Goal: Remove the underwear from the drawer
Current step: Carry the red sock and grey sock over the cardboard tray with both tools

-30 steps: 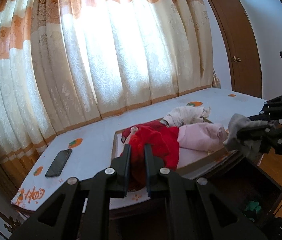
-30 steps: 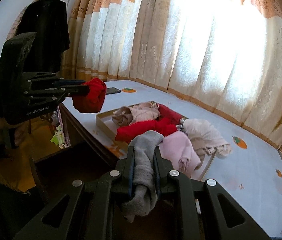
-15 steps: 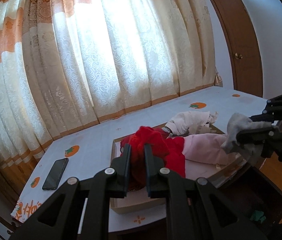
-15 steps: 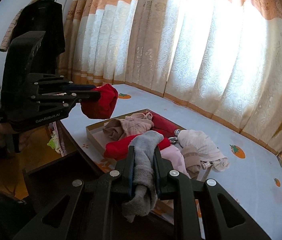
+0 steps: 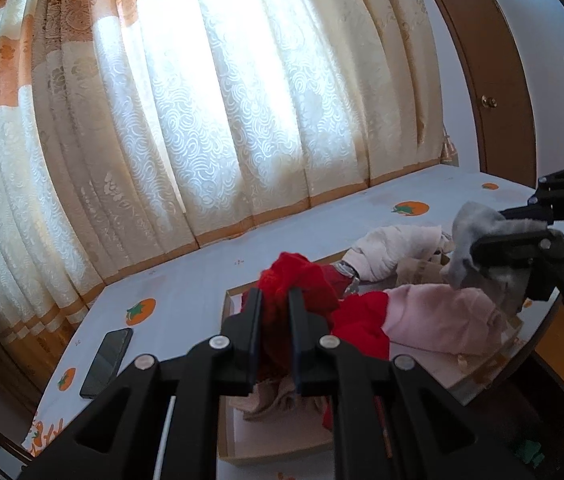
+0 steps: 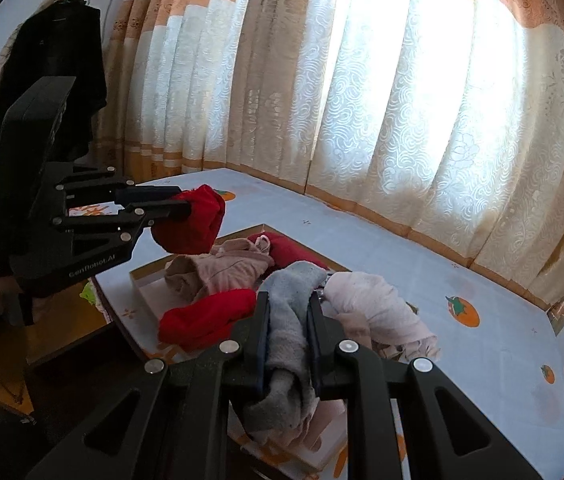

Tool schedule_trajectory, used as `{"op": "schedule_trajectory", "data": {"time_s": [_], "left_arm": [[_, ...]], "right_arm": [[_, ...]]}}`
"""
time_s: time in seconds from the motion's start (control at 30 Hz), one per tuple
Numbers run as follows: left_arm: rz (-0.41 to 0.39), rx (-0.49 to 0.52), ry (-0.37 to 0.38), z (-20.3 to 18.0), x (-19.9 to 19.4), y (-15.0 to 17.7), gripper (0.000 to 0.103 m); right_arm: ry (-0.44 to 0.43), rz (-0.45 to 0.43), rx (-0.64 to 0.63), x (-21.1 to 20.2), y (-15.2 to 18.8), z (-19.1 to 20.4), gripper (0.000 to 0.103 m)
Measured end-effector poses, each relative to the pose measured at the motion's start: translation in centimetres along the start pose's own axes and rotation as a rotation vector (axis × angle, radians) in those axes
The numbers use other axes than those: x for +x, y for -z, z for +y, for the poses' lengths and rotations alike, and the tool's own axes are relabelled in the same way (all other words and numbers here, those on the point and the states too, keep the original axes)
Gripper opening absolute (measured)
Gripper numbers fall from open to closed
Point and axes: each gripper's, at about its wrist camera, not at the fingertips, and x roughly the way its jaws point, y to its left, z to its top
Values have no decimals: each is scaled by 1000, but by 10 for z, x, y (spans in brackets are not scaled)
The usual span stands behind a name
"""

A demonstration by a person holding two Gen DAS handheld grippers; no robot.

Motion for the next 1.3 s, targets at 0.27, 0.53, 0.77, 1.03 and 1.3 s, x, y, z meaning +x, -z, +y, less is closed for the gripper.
{"op": "schedule_trajectory", "data": {"time_s": [0.27, 0.53, 0.77, 1.03, 1.3], "left_arm": [[16, -5, 5, 1, 16, -11, 10], [45, -16, 19, 0, 35, -16, 10], [90, -27, 36, -1, 57, -21, 10], [166, -58, 84, 0, 81, -21, 10], [227, -74, 125, -5, 99, -18, 10]], "right_arm": [[2, 14, 28, 15, -8, -13, 18], [1, 38, 72, 37, -13, -28, 18], [6, 83, 101, 59, -13, -40, 18], [-3, 132, 155, 82, -13, -56, 18], [-1, 181, 161, 101, -13, -61, 18]]}}
